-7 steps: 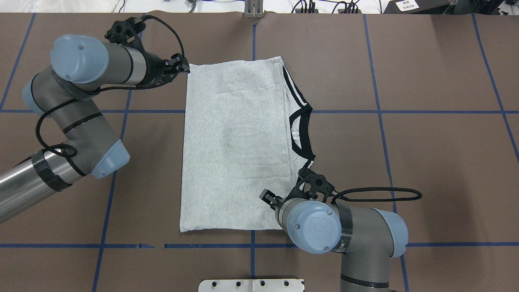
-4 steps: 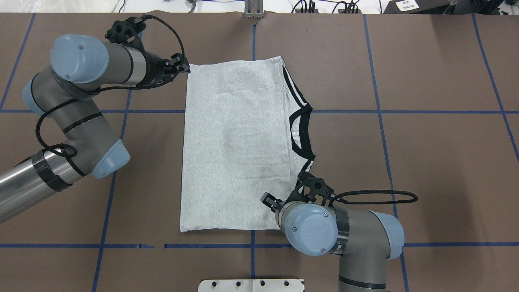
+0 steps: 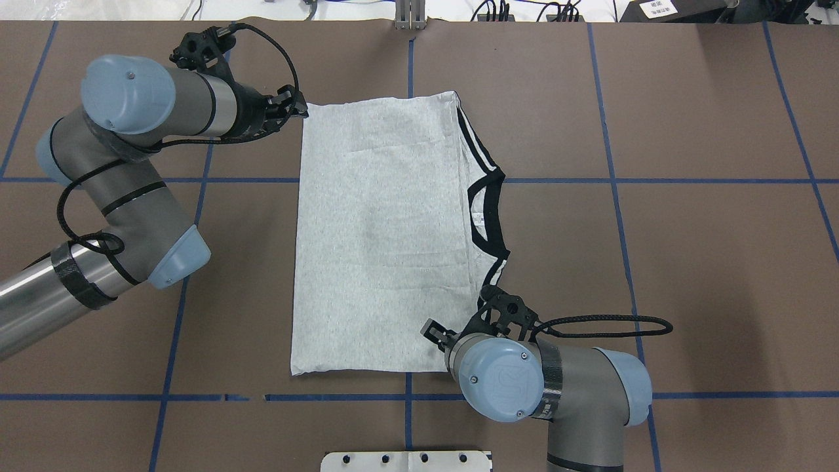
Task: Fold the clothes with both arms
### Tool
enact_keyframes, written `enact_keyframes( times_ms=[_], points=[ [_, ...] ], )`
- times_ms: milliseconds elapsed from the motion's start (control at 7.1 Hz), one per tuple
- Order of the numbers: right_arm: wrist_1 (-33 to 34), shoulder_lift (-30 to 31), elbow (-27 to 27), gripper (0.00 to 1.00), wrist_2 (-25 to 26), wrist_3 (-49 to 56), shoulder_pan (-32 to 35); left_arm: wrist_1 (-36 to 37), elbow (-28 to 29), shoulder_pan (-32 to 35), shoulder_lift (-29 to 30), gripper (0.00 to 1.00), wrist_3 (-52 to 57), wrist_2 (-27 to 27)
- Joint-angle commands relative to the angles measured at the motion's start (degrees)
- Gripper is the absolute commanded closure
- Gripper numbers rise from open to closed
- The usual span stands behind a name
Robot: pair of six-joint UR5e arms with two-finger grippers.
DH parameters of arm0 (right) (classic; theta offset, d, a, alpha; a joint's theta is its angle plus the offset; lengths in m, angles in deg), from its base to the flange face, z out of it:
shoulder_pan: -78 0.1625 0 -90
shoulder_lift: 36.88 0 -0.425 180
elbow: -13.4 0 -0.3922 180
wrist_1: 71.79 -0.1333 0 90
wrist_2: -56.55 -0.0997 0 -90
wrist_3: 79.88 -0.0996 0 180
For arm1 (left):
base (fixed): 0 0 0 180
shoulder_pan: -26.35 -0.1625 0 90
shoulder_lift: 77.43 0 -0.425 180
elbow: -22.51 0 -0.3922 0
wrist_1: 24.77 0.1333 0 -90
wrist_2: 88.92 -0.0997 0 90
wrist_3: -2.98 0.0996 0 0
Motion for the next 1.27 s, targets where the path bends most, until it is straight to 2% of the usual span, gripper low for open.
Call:
enact_keyframes(
  times_ms=[0,282,564,705,845,986,1127],
  points=[
    [-0.05,0.09,-0.51,0.09,-0.02,0.03,-0.14,0.0,-0.21,0.0,0.0,0.36,-0.08,0.0],
    [0.04,0.18,-0.6,0.16,0.07,0.03,-0.14,0.0,-0.65,0.09,0.0,0.36,-0.08,0.0],
    [0.04,0.18,-0.51,0.41,-0.02,-0.06,-0.23,0.0,-1.0,0.17,-0.09,0.36,-0.08,0.0],
    [0.04,0.35,-0.6,0.46,0.07,-0.06,-0.4,0.09,-1.27,0.17,-0.09,0.36,-0.16,0.0],
    [0.04,0.44,-0.6,0.46,0.07,-0.06,-0.41,0.09,-1.96,0.17,-0.52,0.36,-0.16,0.0],
    [0.04,0.44,-0.6,0.55,0.07,-0.24,-0.49,0.09,-3.28,0.09,-1.57,0.36,-0.16,0.0],
    [0.04,0.44,-0.6,0.76,0.07,-0.24,-0.58,0.17,-3.73,0.09,-1.75,0.36,-0.16,0.0]
  ],
)
